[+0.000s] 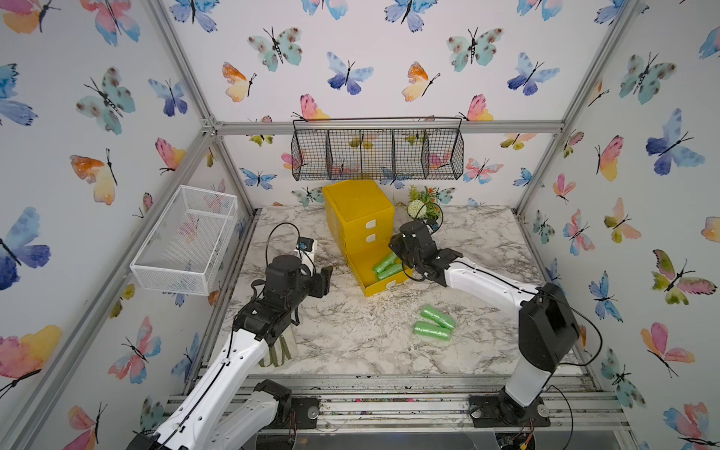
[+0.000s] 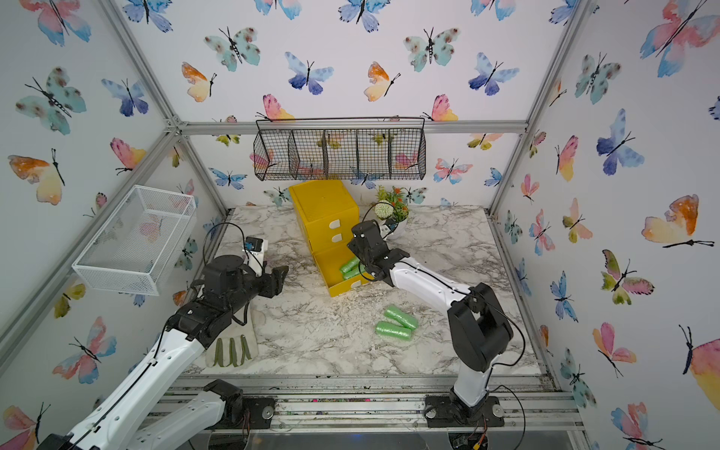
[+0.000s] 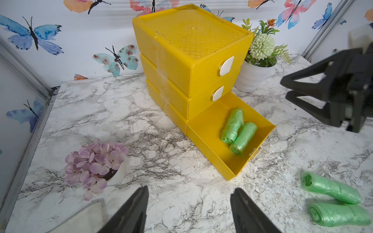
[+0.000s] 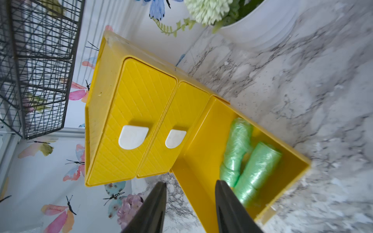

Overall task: Sort the rolls of trash bags by color and place them into the drawer
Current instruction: Place the roll of trash bags in the drawer, then pick up the roll of trash bags from the center of the board.

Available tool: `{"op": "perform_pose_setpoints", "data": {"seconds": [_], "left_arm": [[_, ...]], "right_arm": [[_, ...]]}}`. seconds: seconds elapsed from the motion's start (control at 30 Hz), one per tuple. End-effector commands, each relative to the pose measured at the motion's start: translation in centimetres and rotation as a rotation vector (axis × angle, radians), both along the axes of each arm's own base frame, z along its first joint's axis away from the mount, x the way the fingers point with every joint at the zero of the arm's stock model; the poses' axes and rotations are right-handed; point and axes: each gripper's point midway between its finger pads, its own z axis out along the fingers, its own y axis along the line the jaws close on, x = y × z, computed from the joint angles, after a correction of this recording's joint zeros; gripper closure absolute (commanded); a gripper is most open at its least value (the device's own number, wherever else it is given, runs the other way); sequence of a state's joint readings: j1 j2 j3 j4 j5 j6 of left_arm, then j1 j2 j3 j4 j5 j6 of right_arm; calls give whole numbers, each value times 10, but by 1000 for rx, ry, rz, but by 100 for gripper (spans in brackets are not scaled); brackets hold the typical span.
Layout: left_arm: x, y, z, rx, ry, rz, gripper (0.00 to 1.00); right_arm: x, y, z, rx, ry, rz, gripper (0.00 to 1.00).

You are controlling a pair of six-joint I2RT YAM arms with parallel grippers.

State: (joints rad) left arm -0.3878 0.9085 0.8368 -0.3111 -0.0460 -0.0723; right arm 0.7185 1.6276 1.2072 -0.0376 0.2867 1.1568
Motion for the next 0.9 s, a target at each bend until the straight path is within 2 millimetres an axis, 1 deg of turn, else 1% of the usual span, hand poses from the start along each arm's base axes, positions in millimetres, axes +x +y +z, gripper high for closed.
{"op": "perform_pose_setpoints", "data": {"seconds": [0.0, 0.13, 0.23, 0.3, 0.4, 0.43, 0.57, 0.63, 0.67, 0.7, 0.77, 0.87], "left_arm": [[0, 0, -3, -11, 20, 9, 31], [-5, -15, -8, -53, 81, -61, 29], [-11, -30, -16, -104, 148, -104, 34], [-17, -46, -20, -84, 170, -139, 34], [-30, -78, -24, 34, 169, -215, 32], [-34, -88, -26, 73, 172, -240, 32], [-57, -139, -37, 193, 189, -421, 31], [-72, -164, -45, 241, 196, -534, 32], [-84, -177, -51, 262, 209, -621, 32], [-97, -189, -57, 284, 221, -707, 32], [-110, -205, -62, 305, 245, -813, 32], [-117, -221, -72, 334, 278, -904, 34]], "right_arm": [[-19, -28, 23, -76, -120, 42, 54], [-51, -78, 17, -156, -104, -11, 51], [-69, -118, 13, -231, -80, -80, 51], [-80, -141, 12, -269, -64, -115, 50], [-95, -169, 14, -302, -59, -165, 48], [-100, -176, 15, -310, -62, -181, 48], [-119, -208, 23, -347, -96, -263, 48], [-128, -225, 27, -379, -106, -315, 48], [-131, -231, 28, -393, -104, -332, 49], [-134, -235, 31, -405, -103, -344, 49], [-139, -241, 33, -428, -90, -353, 49], [-142, -243, 33, -453, -61, -341, 48]]}}
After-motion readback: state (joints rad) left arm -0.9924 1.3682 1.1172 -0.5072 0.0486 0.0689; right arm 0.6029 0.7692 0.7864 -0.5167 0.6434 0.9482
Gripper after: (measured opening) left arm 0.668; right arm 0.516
